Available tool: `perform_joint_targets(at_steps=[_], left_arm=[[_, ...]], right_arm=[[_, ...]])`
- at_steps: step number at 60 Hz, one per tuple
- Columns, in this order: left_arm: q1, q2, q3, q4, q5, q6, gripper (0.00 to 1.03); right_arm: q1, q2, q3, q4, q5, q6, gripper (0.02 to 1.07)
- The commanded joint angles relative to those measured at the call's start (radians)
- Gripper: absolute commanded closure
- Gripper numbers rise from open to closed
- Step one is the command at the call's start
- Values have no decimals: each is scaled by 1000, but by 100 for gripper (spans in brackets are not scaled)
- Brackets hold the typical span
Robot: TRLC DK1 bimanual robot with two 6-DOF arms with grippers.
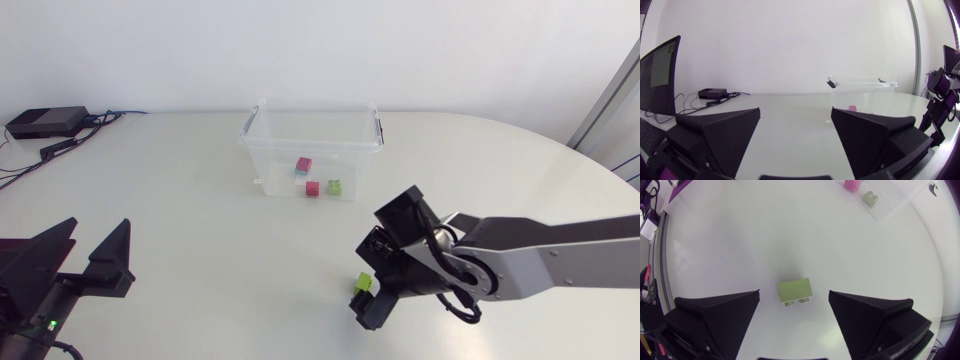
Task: Place the duplo bricks in the container
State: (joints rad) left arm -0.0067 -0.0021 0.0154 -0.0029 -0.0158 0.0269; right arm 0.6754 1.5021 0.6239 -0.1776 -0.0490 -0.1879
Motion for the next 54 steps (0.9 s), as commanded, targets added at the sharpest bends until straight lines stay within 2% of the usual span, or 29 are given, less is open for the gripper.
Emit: perform_joint_targets(at_steps=[1, 13, 32, 45, 51, 54], left_arm=[[8, -12, -14, -2, -6, 13, 4], [8, -12, -14, -2, -6, 11, 4], [8, -12, -14, -2, -6, 11, 4], [8, -12, -14, -2, -6, 11, 4], [8, -12, -14, -2, -6, 11, 4], [8, -12, -14, -2, -6, 13, 4]], right_arm=[[9, 33, 23, 9, -2, -19, 11], [7, 72, 36, 10, -2, -41, 18], [-5, 102, 34, 36, -28, -157, 18], [-11, 125, 60, 6, -54, -206, 18], [-19, 132, 76, -11, -74, -225, 34], [-28, 135, 80, -10, -84, -229, 46]])
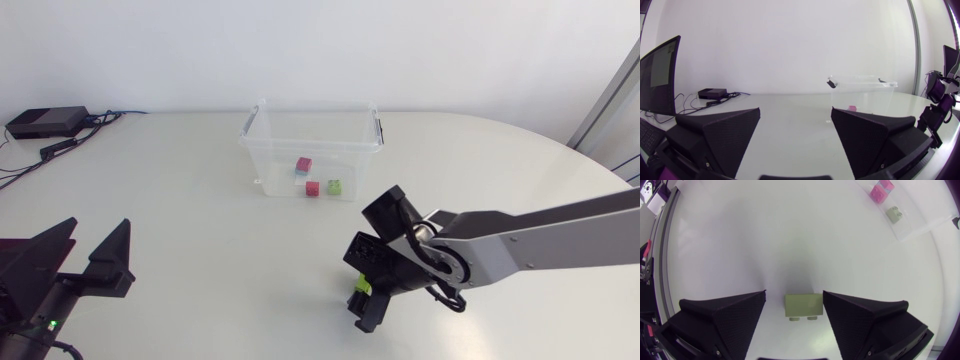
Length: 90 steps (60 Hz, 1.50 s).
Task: Place the duplo bricks in the container
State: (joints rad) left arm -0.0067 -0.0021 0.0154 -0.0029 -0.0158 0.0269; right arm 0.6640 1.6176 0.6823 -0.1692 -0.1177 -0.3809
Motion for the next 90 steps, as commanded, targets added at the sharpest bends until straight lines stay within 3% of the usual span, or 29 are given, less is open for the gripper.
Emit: perform_joint_targets(at_steps=[1, 8, 20, 26, 37, 61, 68, 81, 90], left_arm=[[8, -12, -14, -2, -6, 11, 4], [8, -12, -14, -2, -6, 11, 4], [8, -12, -14, -2, -6, 11, 4], [8, -12, -14, -2, -6, 13, 4], [8, -12, -14, -2, -6, 11, 4], [8, -12, -14, -2, -6, 11, 4], [8, -12, -14, -2, -6, 11, 4], [8, -12, -14, -2, -6, 11, 4], [8, -12, -14, -2, -6, 11, 4]], right_arm=[[-20, 19, 22, -16, -22, -39, 51], [-40, 33, 33, -21, -27, -55, 57], [-57, 85, 86, -101, -48, -79, 83], [-57, 85, 88, -105, -65, -79, 88], [-63, 27, 88, -95, -63, -18, 88], [-162, -332, 160, -84, -57, 272, 88], [-207, -392, 178, -26, -40, 307, 88], [-262, -334, 301, -3, -56, 315, 88], [-265, -240, 384, 96, -63, 332, 88]])
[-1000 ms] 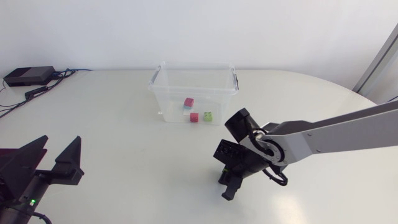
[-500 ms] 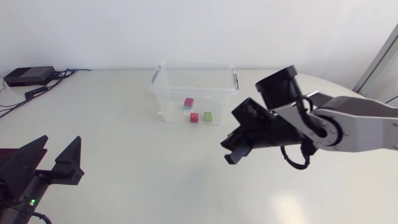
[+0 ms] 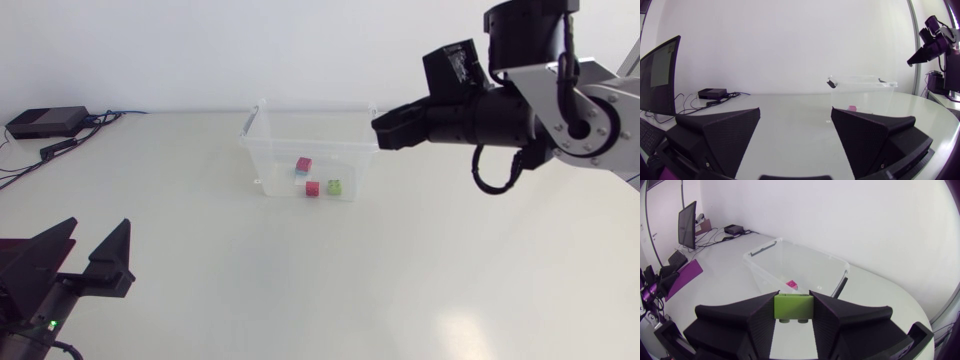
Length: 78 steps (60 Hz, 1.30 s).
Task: Place the duplo bricks in the container
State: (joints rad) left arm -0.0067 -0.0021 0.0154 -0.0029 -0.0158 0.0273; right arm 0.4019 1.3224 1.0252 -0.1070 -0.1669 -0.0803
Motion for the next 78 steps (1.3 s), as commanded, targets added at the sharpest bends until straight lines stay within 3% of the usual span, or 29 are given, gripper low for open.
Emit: perform_joint_targets(at_steps=[1, 21, 37, 40, 42, 44, 45, 62, 78], left_arm=[[8, -12, -14, -2, -6, 11, 4], [8, -12, -14, -2, -6, 11, 4], [8, -12, -14, -2, -6, 11, 4], [8, -12, -14, -2, -6, 11, 4], [8, -12, -14, -2, -6, 11, 4], [8, -12, -14, -2, -6, 11, 4], [8, -12, -14, -2, -6, 11, 4], [8, -12, -14, -2, -6, 11, 4], [8, -12, -14, -2, -6, 11, 4]], right_arm=[[-3, 67, 49, 40, -23, 36, 88], [3, 296, 170, 259, -80, 56, 88], [20, 474, 354, 231, -85, 57, 86], [20, 511, 383, 211, -68, 59, 75], [20, 521, 388, 208, -51, 59, 61], [20, 531, 388, 205, -33, 59, 18], [20, 532, 386, 202, -26, 59, 4], [8, 437, 343, 196, 67, 59, 6], [0, 133, 139, 205, 199, 57, 6]])
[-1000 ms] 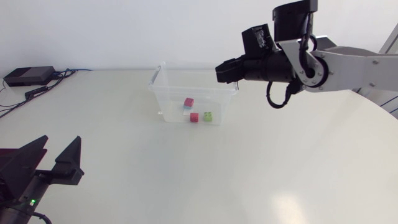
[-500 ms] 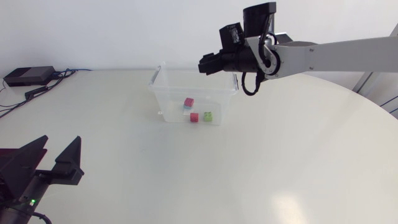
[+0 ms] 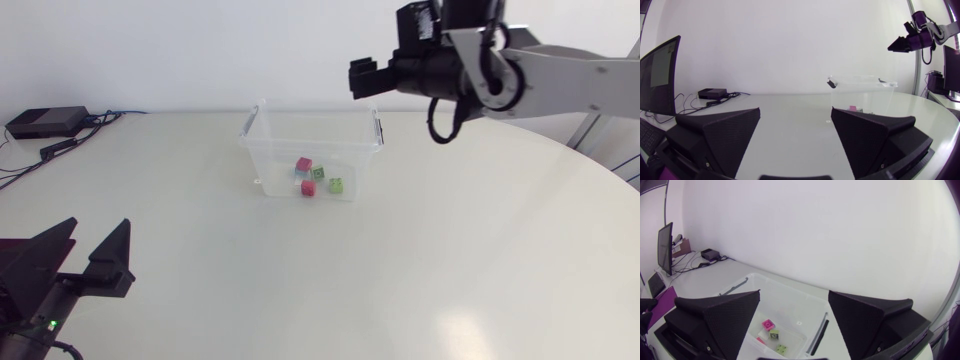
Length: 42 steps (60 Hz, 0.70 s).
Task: Place the duplo bricks in the container
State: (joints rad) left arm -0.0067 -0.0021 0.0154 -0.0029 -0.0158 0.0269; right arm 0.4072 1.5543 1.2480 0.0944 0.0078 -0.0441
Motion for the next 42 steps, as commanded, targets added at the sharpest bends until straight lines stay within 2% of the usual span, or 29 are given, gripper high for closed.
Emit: perform_joint_targets(at_steps=[1, 24, 42], left_arm=[[8, -12, -14, -2, -6, 11, 4], [8, -12, -14, -2, -6, 11, 4], [8, -12, -14, -2, -6, 11, 4]], right_arm=[[-5, -117, -101, 7, 27, 21, 6], [47, -602, -549, 61, 67, 18, 6], [85, -976, -817, 7, 89, -5, 6]])
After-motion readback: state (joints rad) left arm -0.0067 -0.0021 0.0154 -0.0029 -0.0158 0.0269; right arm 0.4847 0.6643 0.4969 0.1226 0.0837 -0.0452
